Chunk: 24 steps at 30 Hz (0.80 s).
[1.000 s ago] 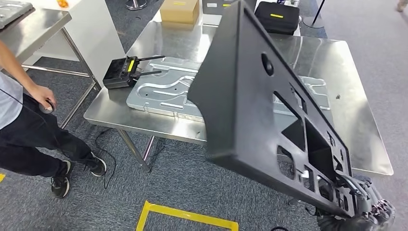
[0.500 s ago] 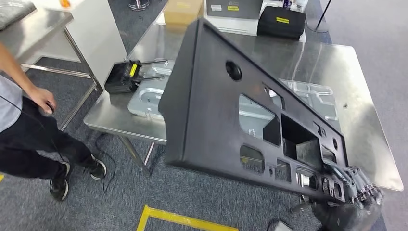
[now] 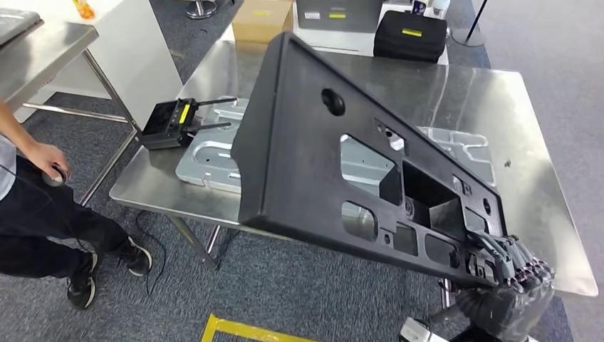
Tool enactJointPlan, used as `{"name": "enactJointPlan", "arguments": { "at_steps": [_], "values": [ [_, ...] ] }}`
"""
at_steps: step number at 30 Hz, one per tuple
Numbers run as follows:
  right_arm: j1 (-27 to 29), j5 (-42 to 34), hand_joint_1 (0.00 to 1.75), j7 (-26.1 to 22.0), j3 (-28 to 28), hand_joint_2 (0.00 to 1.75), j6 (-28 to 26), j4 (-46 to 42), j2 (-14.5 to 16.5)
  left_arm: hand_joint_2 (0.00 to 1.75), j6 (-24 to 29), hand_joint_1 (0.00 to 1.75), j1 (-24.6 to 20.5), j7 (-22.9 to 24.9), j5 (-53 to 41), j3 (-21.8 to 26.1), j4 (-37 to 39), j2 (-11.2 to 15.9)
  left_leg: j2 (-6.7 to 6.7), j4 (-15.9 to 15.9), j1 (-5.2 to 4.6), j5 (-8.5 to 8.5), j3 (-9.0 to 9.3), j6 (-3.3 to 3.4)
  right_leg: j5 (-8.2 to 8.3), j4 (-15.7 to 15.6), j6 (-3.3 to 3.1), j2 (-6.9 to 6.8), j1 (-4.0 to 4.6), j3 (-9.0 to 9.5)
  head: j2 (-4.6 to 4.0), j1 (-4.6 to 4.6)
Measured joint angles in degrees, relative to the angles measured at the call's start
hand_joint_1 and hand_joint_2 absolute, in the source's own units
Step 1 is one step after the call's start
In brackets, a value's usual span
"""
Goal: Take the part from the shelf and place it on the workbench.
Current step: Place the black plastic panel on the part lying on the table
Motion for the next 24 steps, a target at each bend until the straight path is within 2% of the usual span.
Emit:
{"name": "enactJointPlan", "arguments": {
  "at_steps": [3, 4, 5, 7, 8, 9, 10, 12, 13, 14, 16, 18, 19, 20, 22, 23, 24],
  "values": [
    [-0.3, 0.3, 1.75, 0.2, 0.1, 1.75, 0.0, 0.1, -0.2, 1.75, -0.1, 0.0, 0.1, 0.0, 0.0, -0.3, 0.0, 0.1, -0.07, -1.6, 0.27, -0.31, 0.79, 0.37, -0.36, -0.2, 0.93, -0.12, 0.0, 0.23, 0.0, 0.02],
    [-0.4, 0.4, 1.75, 0.3, 0.1, 1.75, 0.0, 0.2, -0.3, 1.75, -0.1, 0.0, 0.1, 0.0, 0.0, -0.4, 0.0, 0.1, -0.05, -2.2, 0.48, -0.26, 1.29, 0.6, -0.97, 0.8, 1.23, -0.15, 0.01, -0.11, 0.0, 0.04],
    [-0.5, 0.6, 1.75, 0.3, 0.1, 1.75, 0.0, 0.2, -0.4, 1.75, -0.1, 0.0, 0.1, 0.0, 0.0, -0.5, 0.0, 0.0, -0.02, -2.6, 0.68, -0.26, 1.8, 0.84, -2.06, 3.1, 1.52, -0.17, -0.01, -1.17, 0.0, 0.08],
    [-0.6, 0.8, 1.75, 0.4, 0.1, 1.75, 0.0, 0.3, -0.6, 1.75, -0.1, 0.0, -0.1, 0.0, 0.0, -0.9, 0.0, -0.1, 0.03, -2.9, 0.67, -0.63, 2.42, 1.21, -4.8, 10.4, 1.99, -0.18, -0.27, -5.35, 0.0, 0.13],
    [-0.6, 0.9, 1.75, 0.6, 0.2, 1.75, 0.0, 0.4, -0.7, 1.75, -0.1, 0.0, -0.1, 0.0, 0.0, -1.1, 0.0, -0.2, 0.03, -2.9, 0.68, -0.89, 2.69, 1.25, -5.49, 13.6, 2.21, -0.19, -0.42, -7.54, 0.0, 0.14],
    [-0.6, 1.0, 1.75, 0.7, 0.2, 1.75, 0.0, 0.5, -0.8, 1.75, -0.1, 0.0, 0.0, 0.0, 0.0, -1.2, 0.0, -0.2, 0.0, -2.9, 0.7, -1.2, 3.06, 1.22, -5.06, 15.2, 2.4, -0.19, -0.6, -8.98, 0.0, 0.13],
    [-0.6, 1.0, 1.75, 0.8, 0.2, 1.75, 0.0, 0.6, -0.9, 1.75, -0.1, 0.0, 0.0, 0.0, 0.0, -1.2, 0.0, -0.3, -0.04, -2.8, 0.74, -1.56, 3.54, 1.12, -3.42, 14.6, 2.56, -0.21, -0.78, -9.34, 0.0, 0.14],
    [-0.6, 1.0, 1.75, 1.0, 0.3, 1.75, 0.0, 0.6, -1.0, 1.75, -0.1, 0.0, 0.1, 0.0, 0.0, -1.3, 0.0, -0.3, -0.15, -2.7, 0.84, -2.47, 4.6, 0.67, 1.68, 7.9, 2.71, -0.25, -1.13, -7.17, 0.0, 0.15],
    [-0.6, 1.1, 1.75, 1.0, 0.3, 1.75, 0.0, 0.7, -1.1, 1.75, -0.1, 0.0, 0.1, 0.0, 0.0, -1.3, 0.0, -0.3, -0.21, -2.5, 0.77, -2.98, 4.92, 0.3, 3.39, 4.4, 2.66, -0.26, -1.1, -5.77, 0.0, 0.16],
    [-0.6, 1.1, 1.75, 1.0, 0.4, 1.75, 0.0, 0.7, -1.1, 1.75, -0.2, 0.0, 0.0, 0.0, 0.0, -1.3, 0.1, -0.3, -0.25, -2.4, 0.71, -3.37, 5.05, -0.1, 4.2, 2.0, 2.44, -0.24, -1.03, -4.8, 0.0, 0.16],
    [-0.7, 1.2, 1.75, 1.1, 0.5, 1.75, 0.0, 0.8, -1.2, 1.75, -0.2, 0.0, -0.1, 0.0, 0.0, -1.4, 0.1, -0.3, -0.24, -2.4, 0.57, -3.79, 5.07, -0.8, 3.78, 0.9, 1.79, -0.11, -0.72, -4.32, 0.0, 0.16],
    [-0.7, 1.3, 1.75, 1.2, 0.5, 1.75, 0.0, 0.8, -1.3, 1.75, -0.2, 0.0, -0.2, 0.0, 0.0, -1.4, 0.1, -0.3, -0.13, -2.3, 0.69, -4.23, 5.42, -1.39, 3.54, 0.6, 0.94, 0.01, -0.79, -4.03, 0.0, 0.15],
    [-0.7, 1.3, 1.75, 1.3, 0.5, 1.75, 0.0, 0.8, -1.3, 1.75, -0.2, 0.0, -0.2, -0.1, 0.0, -1.5, 0.1, -0.3, -0.08, -1.4, 0.76, -4.88, 5.2, -1.65, 3.44, 0.3, 0.53, -0.01, -0.84, -3.7, 0.0, 0.09],
    [-0.8, 1.3, 1.75, 1.3, 0.5, 1.75, 0.0, 0.7, -1.3, 1.75, -0.2, 0.0, -0.3, -0.1, 0.0, -1.5, 0.1, -0.3, -0.05, 0.8, 0.82, -6.05, 4.24, -1.9, 3.32, 0.1, 0.13, -0.08, -0.92, -3.32, 0.0, 0.03],
    [-0.8, 1.3, 1.75, 1.4, 0.6, 1.75, 0.0, 0.8, -1.3, 1.75, -0.2, 0.0, -0.3, -0.1, 0.0, -1.7, 0.1, -0.3, -0.02, 8.5, 0.89, -9.1, -0.04, -2.2, 2.9, 0.0, -0.39, -0.26, -0.8, -2.75, 0.0, -0.11],
    [-0.8, 1.3, 1.75, 1.4, 0.7, 1.75, 0.0, 0.8, -1.3, 1.75, -0.2, 0.0, -0.3, -0.1, 0.0, -1.7, 0.1, -0.3, -0.02, 12.2, 0.9, -10.06, -2.43, -2.28, 2.68, 0.0, -0.54, -0.29, -0.68, -2.52, 0.0, -0.12],
    [-0.8, 1.3, 1.75, 1.4, 0.7, 1.75, 0.0, 0.8, -1.3, 1.75, -0.2, 0.0, -0.2, -0.2, 0.0, -1.7, 0.1, -0.3, -0.02, 14.3, 0.89, -9.97, -4.11, -2.25, 2.43, 0.0, -0.62, -0.27, -0.56, -2.24, 0.0, -0.13]
  ]
}}
